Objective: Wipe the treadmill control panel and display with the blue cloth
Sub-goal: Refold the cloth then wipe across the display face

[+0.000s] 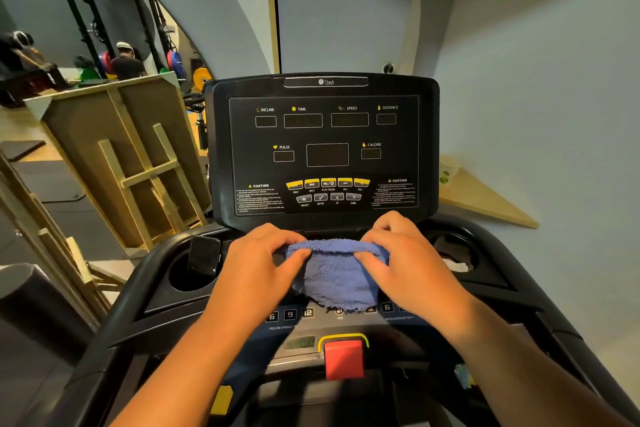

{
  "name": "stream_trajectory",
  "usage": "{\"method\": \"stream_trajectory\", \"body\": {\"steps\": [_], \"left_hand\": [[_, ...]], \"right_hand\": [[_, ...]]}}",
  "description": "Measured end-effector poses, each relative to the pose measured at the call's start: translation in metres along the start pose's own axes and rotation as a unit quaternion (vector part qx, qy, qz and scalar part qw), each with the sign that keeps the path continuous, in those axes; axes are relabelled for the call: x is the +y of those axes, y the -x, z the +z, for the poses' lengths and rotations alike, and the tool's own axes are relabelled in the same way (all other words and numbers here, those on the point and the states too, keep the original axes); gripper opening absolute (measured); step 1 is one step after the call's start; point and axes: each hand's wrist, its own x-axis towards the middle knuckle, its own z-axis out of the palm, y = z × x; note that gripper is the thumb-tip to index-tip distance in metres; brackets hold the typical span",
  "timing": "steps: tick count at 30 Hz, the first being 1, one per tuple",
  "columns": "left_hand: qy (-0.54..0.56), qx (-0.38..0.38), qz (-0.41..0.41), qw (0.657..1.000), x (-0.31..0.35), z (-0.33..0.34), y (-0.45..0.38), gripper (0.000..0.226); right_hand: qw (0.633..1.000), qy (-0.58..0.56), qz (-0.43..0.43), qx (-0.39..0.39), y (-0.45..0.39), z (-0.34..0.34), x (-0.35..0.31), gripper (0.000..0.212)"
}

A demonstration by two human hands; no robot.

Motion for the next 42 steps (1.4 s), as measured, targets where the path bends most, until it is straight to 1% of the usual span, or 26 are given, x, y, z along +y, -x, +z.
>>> {"method": "stream_trajectory", "body": {"steps": [2, 4, 5, 6, 7, 8, 9, 10, 11, 12, 13, 15, 17, 19, 20, 22, 24, 26, 27, 28, 30, 32, 34, 37, 39, 42], "left_hand": [[0.03, -0.02, -0.01, 0.999, -0.001, -0.005, 0.0, 0.008], [0.119, -0.044, -0.038, 0.991, -0.001, -0.014, -0.004, 0.002], [0.194, -0.058, -0.066, 0.977, 0.0, -0.018, -0.006, 0.007], [0.301, -0.076, -0.107, 0.945, 0.002, -0.02, -0.008, 0.019], [0.427, -0.105, -0.164, 0.883, 0.003, -0.018, -0.009, 0.035], [0.554, -0.15, -0.228, 0.786, 0.006, -0.013, -0.008, 0.052], [0.655, -0.194, -0.275, 0.676, 0.01, -0.003, -0.005, 0.069], [0.723, -0.23, -0.299, 0.579, 0.016, 0.008, 0.001, 0.085], [0.767, -0.244, -0.307, 0.507, 0.022, 0.019, 0.01, 0.098], [0.799, -0.243, -0.307, 0.457, 0.027, 0.028, 0.018, 0.106], [0.819, -0.232, -0.306, 0.427, 0.033, 0.036, 0.025, 0.109], [0.84, -0.225, -0.289, 0.399, 0.037, 0.046, 0.033, 0.096], [0.849, -0.255, -0.207, 0.415, 0.041, 0.044, 0.03, 0.07], [0.842, -0.256, -0.177, 0.441, 0.04, 0.036, 0.022, 0.054], [0.827, -0.254, -0.174, 0.471, 0.042, 0.032, 0.017, 0.05], [0.781, -0.251, -0.201, 0.536, 0.052, 0.02, 0.007, 0.054], [0.748, -0.226, -0.239, 0.577, 0.067, 0.012, -0.001, 0.059], [0.715, -0.18, -0.293, 0.609, 0.064, 0.017, -0.002, 0.043], [0.7, -0.155, -0.325, 0.617, 0.06, 0.018, -0.002, 0.038], [0.696, -0.135, -0.356, 0.609, 0.056, 0.017, -0.003, 0.037], [0.705, -0.096, -0.392, 0.583, 0.043, 0.014, -0.01, 0.04], [0.696, -0.053, -0.404, 0.592, 0.031, 0.011, -0.022, 0.038], [0.68, 0.002, -0.387, 0.623, 0.02, 0.006, -0.04, 0.031], [0.641, 0.101, -0.367, 0.667, 0.002, -0.002, -0.072, 0.025], [0.591, 0.174, -0.363, 0.699, -0.012, -0.006, -0.098, 0.019], [0.445, 0.274, -0.321, 0.79, -0.025, -0.014, -0.143, 0.02]], "right_hand": [[0.999, -0.026, -0.014, -0.025, 0.002, -0.005, -0.001, 0.01], [0.989, -0.131, 0.002, -0.069, 0.003, -0.014, -0.005, 0.01], [0.975, -0.201, 0.013, -0.089, 0.003, -0.018, -0.008, 0.012], [0.956, -0.277, 0.022, -0.097, 0.003, -0.021, -0.01, 0.014], [0.931, -0.351, 0.032, -0.095, 0.003, -0.024, -0.013, 0.016], [0.904, -0.417, 0.046, -0.088, 0.003, -0.026, -0.014, 0.017], [0.878, -0.467, 0.062, -0.084, 0.001, -0.027, -0.015, 0.018], [0.86, -0.498, 0.078, -0.084, 0.0, -0.029, -0.016, 0.017], [0.852, -0.509, 0.089, -0.088, -0.002, -0.031, -0.016, 0.013], [0.85, -0.509, 0.098, -0.093, -0.003, -0.032, -0.016, 0.009], [0.851, -0.504, 0.107, -0.095, -0.003, -0.033, -0.015, 0.006], [0.851, -0.502, 0.122, -0.096, -0.002, -0.035, -0.012, 0.003], [0.845, -0.512, 0.118, -0.1, 0.0, -0.039, -0.01, 0.007], [0.833, -0.535, 0.106, -0.096, 0.003, -0.046, -0.01, 0.01], [0.827, -0.547, 0.094, -0.092, 0.003, -0.05, -0.012, 0.011], [0.823, -0.558, 0.064, -0.084, 0.004, -0.057, -0.014, 0.011], [0.81, -0.578, 0.064, -0.073, 0.005, -0.062, -0.011, 0.009], [0.791, -0.598, 0.119, -0.055, 0.005, -0.06, 0.01, 0.032], [0.795, -0.585, 0.154, -0.035, 0.005, -0.057, 0.025, 0.041], [0.814, -0.549, 0.191, -0.003, 0.005, -0.053, 0.044, 0.044], [0.871, -0.408, 0.266, 0.063, 0.006, -0.038, 0.09, 0.036], [0.917, -0.235, 0.315, 0.07, 0.012, -0.02, 0.136, 0.024], [0.938, -0.119, 0.325, 0.028, 0.019, 0.001, 0.172, 0.022], [0.954, 0.037, 0.296, -0.037, 0.027, 0.026, 0.204, 0.043], [0.957, 0.105, 0.265, -0.051, 0.028, 0.036, 0.212, 0.059], [0.961, 0.137, 0.235, -0.05, 0.023, 0.036, 0.217, 0.05]]}}
